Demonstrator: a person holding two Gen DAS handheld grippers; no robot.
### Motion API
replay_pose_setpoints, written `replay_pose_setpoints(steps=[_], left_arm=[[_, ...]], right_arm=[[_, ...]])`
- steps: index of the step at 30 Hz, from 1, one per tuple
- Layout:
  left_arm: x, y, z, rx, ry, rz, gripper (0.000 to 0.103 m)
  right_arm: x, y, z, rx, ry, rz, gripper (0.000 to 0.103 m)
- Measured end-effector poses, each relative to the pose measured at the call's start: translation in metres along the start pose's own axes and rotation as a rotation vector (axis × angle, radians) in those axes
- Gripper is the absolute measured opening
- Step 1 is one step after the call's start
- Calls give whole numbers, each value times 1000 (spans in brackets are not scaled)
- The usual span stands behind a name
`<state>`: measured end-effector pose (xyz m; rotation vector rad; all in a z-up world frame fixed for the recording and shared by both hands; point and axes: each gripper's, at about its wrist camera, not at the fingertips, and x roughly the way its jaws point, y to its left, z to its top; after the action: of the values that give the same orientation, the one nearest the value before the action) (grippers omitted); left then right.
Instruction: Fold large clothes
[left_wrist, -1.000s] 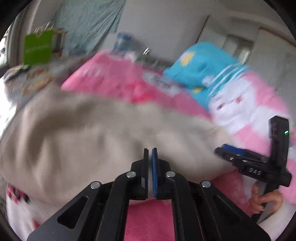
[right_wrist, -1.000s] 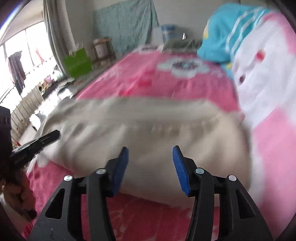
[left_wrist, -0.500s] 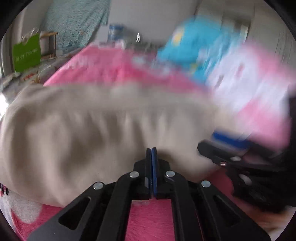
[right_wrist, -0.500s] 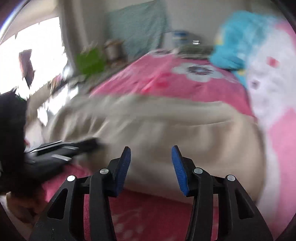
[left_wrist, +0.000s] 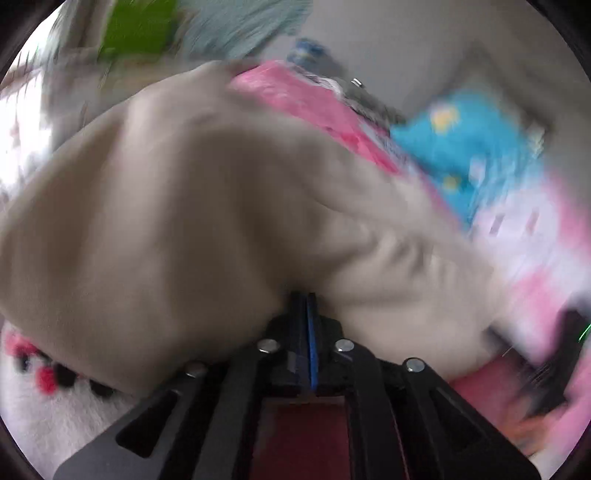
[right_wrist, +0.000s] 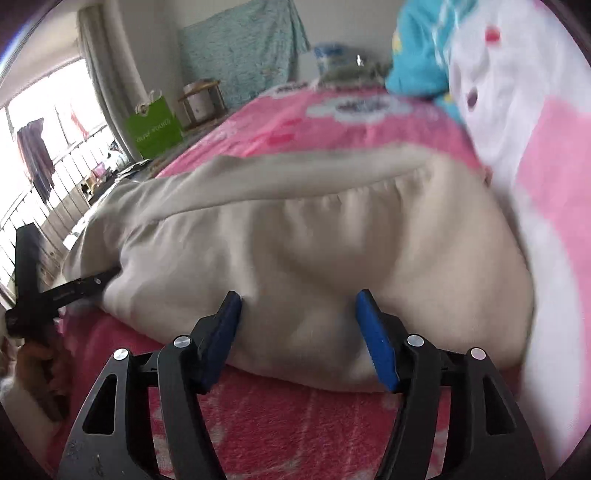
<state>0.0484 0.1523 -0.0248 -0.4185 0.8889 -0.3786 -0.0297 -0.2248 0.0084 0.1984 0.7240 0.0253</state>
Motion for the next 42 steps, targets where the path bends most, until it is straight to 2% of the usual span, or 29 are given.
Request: replay_pose_setpoints(steps=[1,4,5,6,7,8,9,10,12,13,16,22,27,32,37,42], left_arm=[[-3,-5,2,14,2,16,5],[-19,-32,-7,84,-43,136,3],[-32,-45,-12,98,-65,177,6],[-42,-55,-17,113,-84,185,26],[-51,-63,-23,133,-95,170,57],[-56,-73,-32,157,-90,159,70],[-57,-82,-44,177,-82,166,83],[-53,-87,-49,186,-69,168,89],[-24,-92,-73,250,10,199,99],[-3,-96,-86,322,27,287,100],[-3,-109,-89,386,-3,366,99],[-11,-102,-90,357,-9,327,99],[-10,-100,-88,358,-6,330,99],[-9,-101,-87,357,-6,329,99],[-9,-100,-86,359,-5,332,99],[-9,-101,-86,358,-5,330,99]], right_arm=[[-4,4,0,-12,-1,-18,60],[-31,19,-2,-27,-38,-76,59],[-44,19,-5,-36,-55,-71,59],[-60,22,-11,-53,-77,-44,59],[-70,22,-16,-61,-81,-20,60],[-75,24,-24,-71,-41,32,64],[-71,25,-30,-78,17,72,73],[-65,26,-35,-85,67,88,79],[-36,28,-54,-137,172,21,84],[-26,27,-61,-147,171,21,88],[-25,30,-61,-140,139,15,95],[-26,29,-64,-147,120,5,96],[-33,39,-68,-200,76,-103,96],[-27,19,-64,-112,104,2,96],[-29,27,-66,-148,81,-39,96],[-29,25,-65,-140,89,-30,96]])
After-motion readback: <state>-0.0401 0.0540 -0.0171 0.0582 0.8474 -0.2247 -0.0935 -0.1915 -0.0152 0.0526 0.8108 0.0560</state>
